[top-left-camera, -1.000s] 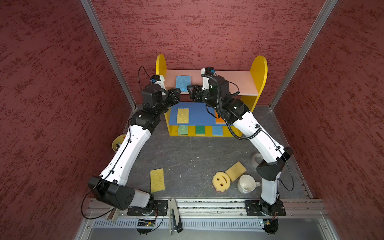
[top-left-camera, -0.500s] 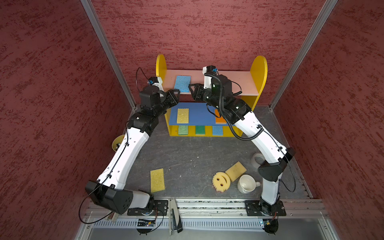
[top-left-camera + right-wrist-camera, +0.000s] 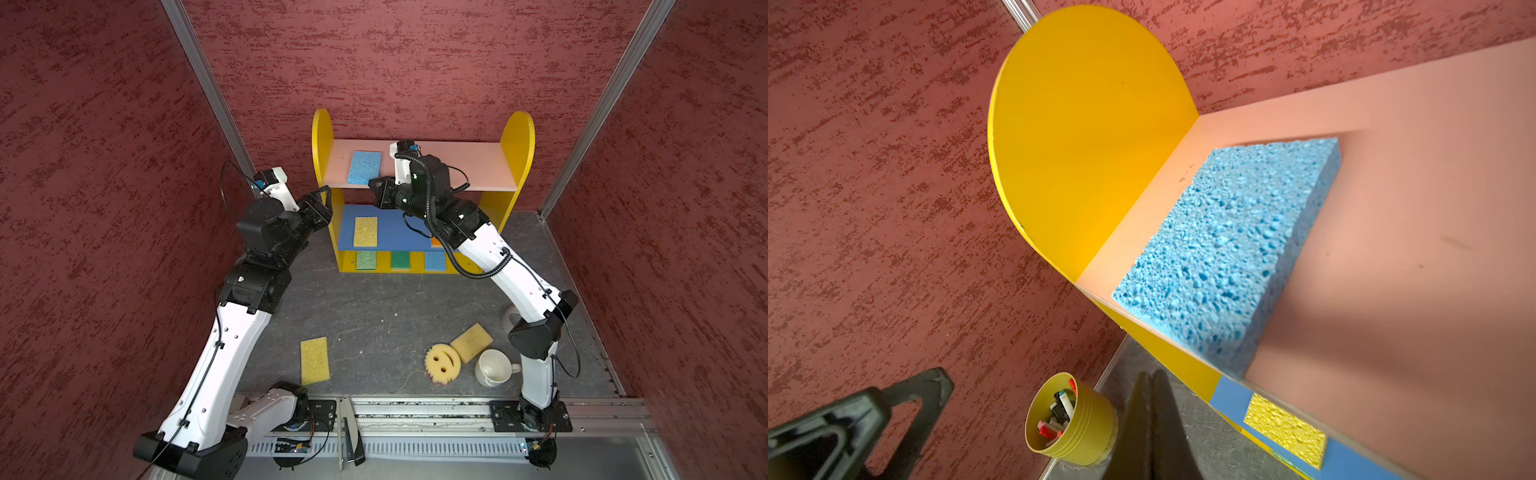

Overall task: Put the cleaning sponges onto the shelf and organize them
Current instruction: 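Release the blue sponge flat on the pink shelf with the right gripper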

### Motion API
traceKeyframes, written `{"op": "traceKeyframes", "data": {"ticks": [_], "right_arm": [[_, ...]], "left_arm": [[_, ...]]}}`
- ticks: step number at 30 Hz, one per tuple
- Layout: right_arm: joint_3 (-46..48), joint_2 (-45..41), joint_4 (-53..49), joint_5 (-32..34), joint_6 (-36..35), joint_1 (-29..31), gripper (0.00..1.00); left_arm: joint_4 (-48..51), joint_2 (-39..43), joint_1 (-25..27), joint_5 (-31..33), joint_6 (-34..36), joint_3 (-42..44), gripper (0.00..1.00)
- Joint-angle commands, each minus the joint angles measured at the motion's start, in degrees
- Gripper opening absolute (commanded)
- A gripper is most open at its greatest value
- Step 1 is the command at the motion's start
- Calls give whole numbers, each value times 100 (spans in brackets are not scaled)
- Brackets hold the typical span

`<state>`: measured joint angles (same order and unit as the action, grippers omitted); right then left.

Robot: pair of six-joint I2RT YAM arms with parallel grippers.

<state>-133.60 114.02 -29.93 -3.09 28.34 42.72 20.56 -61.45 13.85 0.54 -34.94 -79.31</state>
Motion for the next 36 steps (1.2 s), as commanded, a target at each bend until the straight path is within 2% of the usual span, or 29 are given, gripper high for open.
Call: {"op": "traceKeyframes", "data": {"ticks": [1,14,28,36], "right_arm": [[-236,125,-64,-108,68,36,0],[-329,215,-32,112,46,-40,0],[-536,394,-127,18,119,-134,0],[-588,418,-143,182,78,-207,0]], "left_arm": [[-43,111,-131,73,-111,149,44],[24,56,-283,-268,-211,294,49],[16,100,-321,-373,-303,469,50],[-5,62,-348,-423,-357,522,51]]}}
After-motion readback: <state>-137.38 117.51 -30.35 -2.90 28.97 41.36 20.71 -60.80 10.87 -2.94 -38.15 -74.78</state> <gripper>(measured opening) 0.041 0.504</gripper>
